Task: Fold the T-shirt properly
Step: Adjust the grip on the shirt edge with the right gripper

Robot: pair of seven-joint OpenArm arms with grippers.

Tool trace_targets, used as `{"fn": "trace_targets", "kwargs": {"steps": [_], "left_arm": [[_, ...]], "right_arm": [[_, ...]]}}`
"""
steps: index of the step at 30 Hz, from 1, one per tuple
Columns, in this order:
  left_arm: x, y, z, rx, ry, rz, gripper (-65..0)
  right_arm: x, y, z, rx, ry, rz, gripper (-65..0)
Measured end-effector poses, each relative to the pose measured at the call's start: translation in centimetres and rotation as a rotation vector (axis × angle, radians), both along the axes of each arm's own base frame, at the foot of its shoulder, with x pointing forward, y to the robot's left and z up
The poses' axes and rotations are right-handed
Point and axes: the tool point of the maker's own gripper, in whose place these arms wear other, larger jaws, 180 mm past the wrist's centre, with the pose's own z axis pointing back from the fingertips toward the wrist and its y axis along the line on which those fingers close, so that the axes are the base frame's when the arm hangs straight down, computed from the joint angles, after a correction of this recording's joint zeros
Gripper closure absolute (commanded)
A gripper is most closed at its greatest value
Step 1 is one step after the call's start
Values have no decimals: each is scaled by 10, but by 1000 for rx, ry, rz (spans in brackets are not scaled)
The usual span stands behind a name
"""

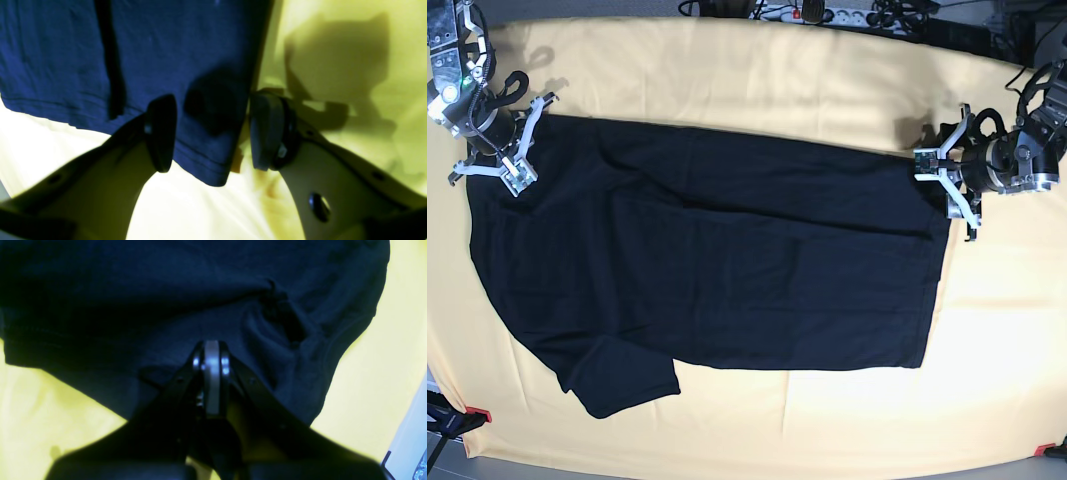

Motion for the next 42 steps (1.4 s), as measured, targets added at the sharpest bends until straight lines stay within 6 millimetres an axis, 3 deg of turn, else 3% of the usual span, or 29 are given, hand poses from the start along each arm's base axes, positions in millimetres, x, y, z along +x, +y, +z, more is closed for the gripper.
{"fn": "trace_targets", "kwargs": {"steps": [5, 12, 20, 22, 26, 32, 36, 37, 42], "left_arm": [[24, -2, 17, -22, -74, 28, -354], [10, -7, 9, -43, -8, 12, -353], [9, -9, 9, -58, -1, 16, -352], [9, -8, 9, -57, 1, 20, -302], [10, -3, 5, -46, 8, 34, 0], [16, 1, 7, -35, -20, 62, 0], [15, 1, 6, -34, -20, 61, 0], [16, 1, 6, -34, -20, 61, 0], [16, 1, 6, -34, -20, 62, 0]], "right_arm": [[0, 0, 0, 0, 0, 0, 0], [0, 0, 0, 0, 0, 0, 0], [0, 0, 0, 0, 0, 0, 0], [0, 0, 0, 0, 0, 0, 0], [0, 0, 0, 0, 0, 0, 0], [1, -3, 0, -6, -3, -16, 0], [-10, -12, -8, -79, 70, -9, -263], [-15, -12, -11, -88, 101, 9, -304], [-34, -14, -22, -100, 167, 16, -315]]}}
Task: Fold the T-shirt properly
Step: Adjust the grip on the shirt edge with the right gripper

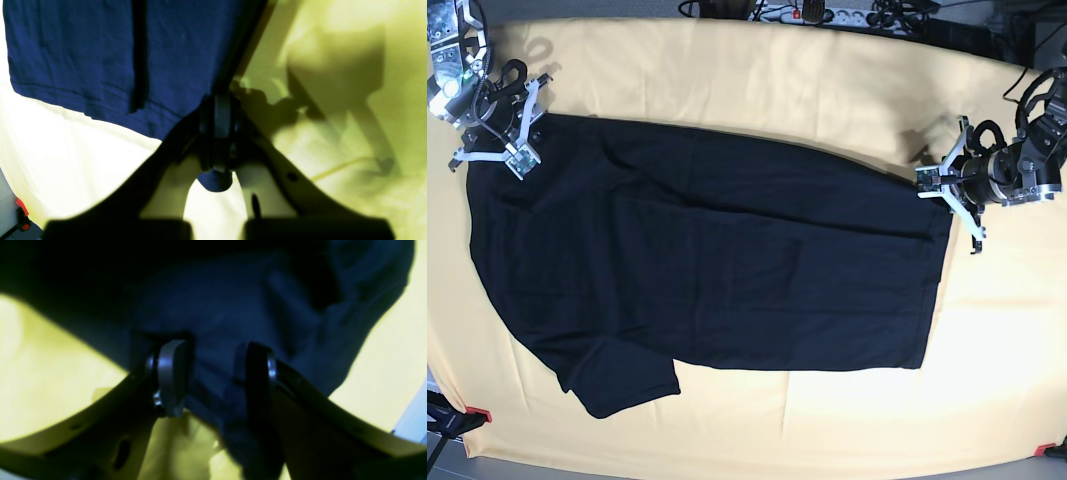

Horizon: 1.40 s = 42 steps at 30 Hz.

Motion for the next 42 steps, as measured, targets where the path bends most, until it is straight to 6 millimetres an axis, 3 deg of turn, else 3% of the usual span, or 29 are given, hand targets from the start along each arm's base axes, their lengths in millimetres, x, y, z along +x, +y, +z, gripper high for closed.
{"fn": "trace_targets", "kwargs": {"steps": [10, 21, 29, 38, 42], "left_arm": [[0, -1, 0, -5, 4, 4, 0], [0, -1, 0, -6, 4, 4, 0], [0, -1, 0, -6, 4, 4, 0], [0, -1, 0, -6, 4, 3, 0], [0, -1, 0, -5, 4, 4, 0]], "right_arm": [[-28, 3, -12, 5, 75, 42, -315], [-28, -7, -9, -38, 92, 51, -315], [-31, -2, -10, 4, 108, 40, -315], [-19, 21, 17, 18, 25, 75, -315], [-19, 20, 18, 12, 27, 74, -315]]}}
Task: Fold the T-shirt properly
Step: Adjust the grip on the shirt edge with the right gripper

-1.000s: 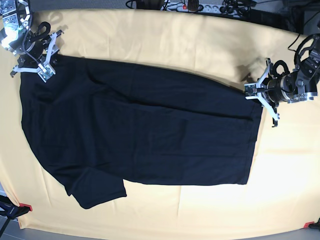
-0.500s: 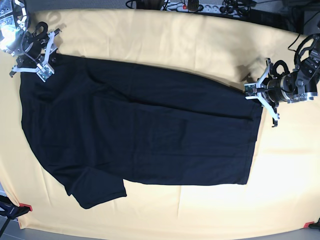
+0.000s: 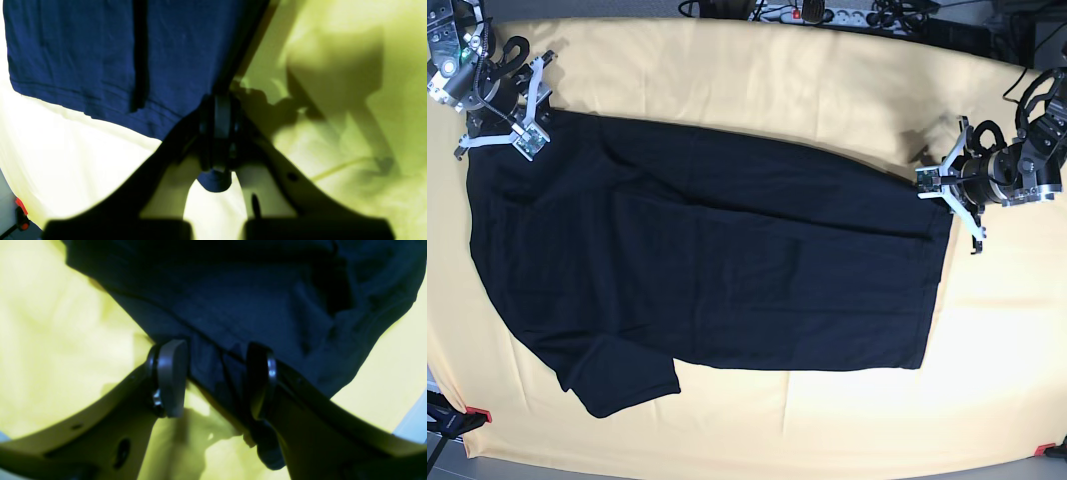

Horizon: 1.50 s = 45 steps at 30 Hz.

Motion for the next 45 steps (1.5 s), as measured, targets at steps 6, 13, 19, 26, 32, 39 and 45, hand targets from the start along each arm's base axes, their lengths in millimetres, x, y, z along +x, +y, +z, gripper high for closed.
{"fn": "trace_targets", "kwargs": {"steps": [6, 13, 19, 26, 32, 39, 45], "left_arm": [[0, 0, 0, -1, 0, 0, 0], [0, 0, 0, 0, 0, 0, 0], [0, 0, 0, 0, 0, -1, 0], [0, 0, 0, -1, 0, -1, 0], [0, -1, 1, -2, -2, -4, 0], [0, -1, 1, -2, -2, -4, 0], [0, -1, 1, -2, -2, -3, 0]], "right_arm": [[-8, -1, -4, -8, 45, 6, -315], [-10, 5, -5, 16, 59, 25, -315], [-8, -9, -20, 22, 52, -4, -315], [-5, -16, -23, 15, 40, -33, -315], [10, -26, -16, -22, -56, -72, -315], [13, -30, -15, -24, -76, -107, -313], [9, -19, -18, 15, -53, -74, -313]]}}
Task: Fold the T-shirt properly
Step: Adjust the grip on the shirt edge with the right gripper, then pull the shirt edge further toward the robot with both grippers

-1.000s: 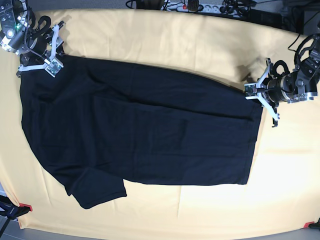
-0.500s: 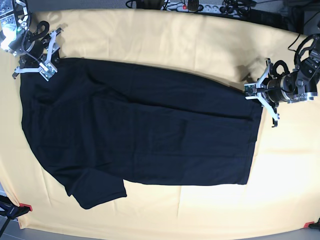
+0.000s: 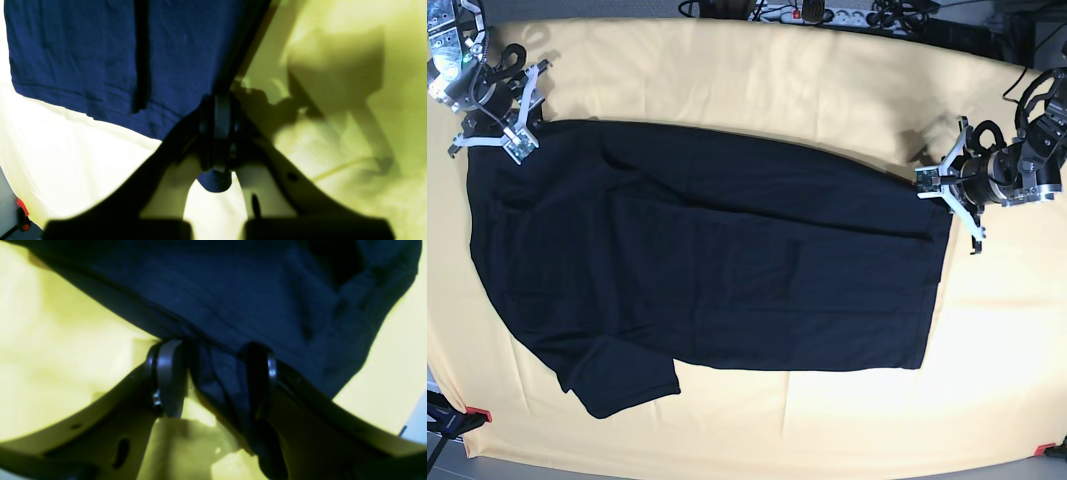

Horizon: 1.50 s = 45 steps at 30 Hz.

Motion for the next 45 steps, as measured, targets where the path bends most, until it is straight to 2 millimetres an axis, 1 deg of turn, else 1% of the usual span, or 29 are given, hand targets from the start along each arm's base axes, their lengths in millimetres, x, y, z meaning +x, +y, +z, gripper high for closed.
{"fn": "trace_targets", "kwargs": {"steps": [3, 4, 5, 6, 8, 9, 16, 20, 23, 24, 26, 28, 30, 34, 40, 43, 45], "left_arm": [[0, 0, 0, 0, -1, -2, 0], [0, -1, 1, 0, -3, -4, 0], [0, -2, 2, 2, -6, -8, 0], [0, -3, 3, 1, -9, -12, 0], [0, -7, 5, -4, -14, -21, 0], [0, -7, 5, -5, -16, -22, 0], [2, -8, 7, -6, -22, -25, 0], [0, -18, 14, -24, -32, -48, 0], [-6, -28, 23, -46, -31, -80, 0], [-11, -30, 25, -45, -15, -105, 0], [-14, -28, 30, -29, -17, -126, 0], [-17, -25, 36, -18, -15, -139, 0], [-21, -23, 42, -26, 1, -140, 0], [-25, -17, 47, -36, 27, -129, 0], [-31, -19, 49, -73, 75, -96, 0], [-36, -18, 47, -74, 100, -81, 0], [-45, -16, 41, -41, 128, -69, 0]], "right_arm": [[2, 2, 1, 10, -12, 1, -312], [3, 2, 2, 13, -22, -6, -299], [4, 2, 2, 15, -27, -5, -250], [4, 2, 2, 17, -27, -6, -178], [5, 2, 3, 20, -33, -16, -14], [7, 1, 4, 23, -44, -33, 0], [8, -5, 5, -11, -56, -34, 0], [12, -7, 11, -53, -81, -20, 0], [9, -9, 13, -80, -61, -24, 0], [8, -10, 13, -92, -48, -19, 0], [1, -9, 10, -108, 0, 6, 0], [-1, -10, 9, -112, 11, 2, 0], [-3, -12, 8, -120, 21, -2, 0], [-11, -17, 5, -139, 56, -3, 0], [-33, -23, 2, -169, 118, 35, 0], [-43, -19, 3, -175, 135, 43, 0], [-50, -15, 6, -178, 143, 56, 0]]}}
